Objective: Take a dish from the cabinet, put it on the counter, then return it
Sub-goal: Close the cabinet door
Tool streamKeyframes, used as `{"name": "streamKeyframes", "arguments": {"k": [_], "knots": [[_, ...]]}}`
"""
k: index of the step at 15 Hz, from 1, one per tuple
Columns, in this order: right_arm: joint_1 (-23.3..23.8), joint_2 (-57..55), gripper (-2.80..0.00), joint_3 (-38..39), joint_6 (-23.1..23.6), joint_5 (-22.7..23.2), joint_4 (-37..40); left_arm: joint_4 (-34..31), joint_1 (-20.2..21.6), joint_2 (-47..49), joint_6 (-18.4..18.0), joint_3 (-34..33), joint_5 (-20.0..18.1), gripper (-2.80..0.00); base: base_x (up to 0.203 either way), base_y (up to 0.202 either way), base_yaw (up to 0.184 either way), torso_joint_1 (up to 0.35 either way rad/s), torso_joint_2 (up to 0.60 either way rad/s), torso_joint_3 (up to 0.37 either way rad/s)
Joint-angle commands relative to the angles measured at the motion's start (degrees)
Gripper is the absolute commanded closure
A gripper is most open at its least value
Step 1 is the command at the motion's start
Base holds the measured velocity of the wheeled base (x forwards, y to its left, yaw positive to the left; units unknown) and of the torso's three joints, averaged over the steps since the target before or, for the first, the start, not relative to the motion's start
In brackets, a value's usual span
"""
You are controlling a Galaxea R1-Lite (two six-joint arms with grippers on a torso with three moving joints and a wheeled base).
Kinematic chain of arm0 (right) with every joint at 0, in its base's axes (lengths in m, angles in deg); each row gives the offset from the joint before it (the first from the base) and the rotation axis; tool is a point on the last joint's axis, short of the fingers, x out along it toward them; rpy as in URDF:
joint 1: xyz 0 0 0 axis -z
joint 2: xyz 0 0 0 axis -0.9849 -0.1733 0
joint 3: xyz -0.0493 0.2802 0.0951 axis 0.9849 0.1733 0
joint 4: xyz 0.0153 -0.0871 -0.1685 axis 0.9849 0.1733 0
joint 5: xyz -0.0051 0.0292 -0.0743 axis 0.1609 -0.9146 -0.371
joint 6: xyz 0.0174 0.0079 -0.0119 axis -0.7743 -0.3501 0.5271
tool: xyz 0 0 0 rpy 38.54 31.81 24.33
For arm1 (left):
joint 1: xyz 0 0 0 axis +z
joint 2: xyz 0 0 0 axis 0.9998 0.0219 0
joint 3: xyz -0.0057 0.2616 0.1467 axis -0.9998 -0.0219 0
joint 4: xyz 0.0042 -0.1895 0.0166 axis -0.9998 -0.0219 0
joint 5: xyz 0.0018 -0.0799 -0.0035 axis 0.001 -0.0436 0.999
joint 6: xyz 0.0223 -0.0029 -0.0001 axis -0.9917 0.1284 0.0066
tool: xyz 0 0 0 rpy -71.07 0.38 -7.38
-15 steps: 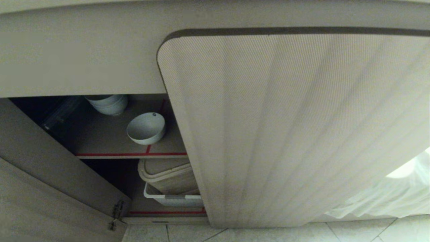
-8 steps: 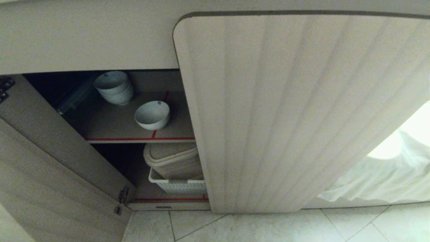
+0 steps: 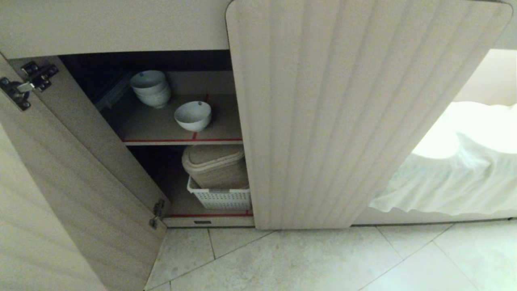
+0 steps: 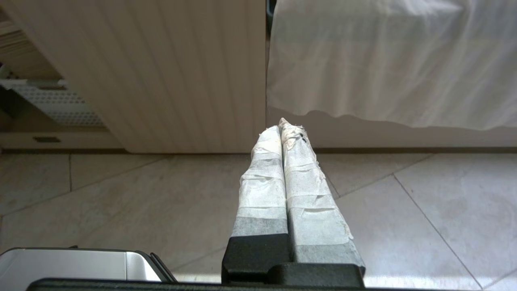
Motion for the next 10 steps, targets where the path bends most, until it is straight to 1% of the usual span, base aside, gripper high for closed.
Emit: {"name": "streamKeyframes", "arguments": {"k": [1, 8, 10], "knots": [[-0.1, 0.0, 0.0, 0.0, 0.0, 0.0, 0.0, 0.0, 0.0, 0.0, 0.6, 0.0, 0.1, 0.0, -0.193, 0.0, -0.001, 0.005, 0.0, 0.002], [-0.1, 0.0, 0.0, 0.0, 0.0, 0.0, 0.0, -0.1, 0.0, 0.0, 0.5, 0.0, 0.1, 0.0, -0.195, 0.0, 0.0, 0.003, 0.0, 0.002], [0.0, 0.0, 0.0, 0.0, 0.0, 0.0, 0.0, -0.1, 0.0, 0.0, 0.5, 0.0, 0.1, 0.0, -0.165, 0.0, -0.001, 0.003, 0.0, 0.002]]}}
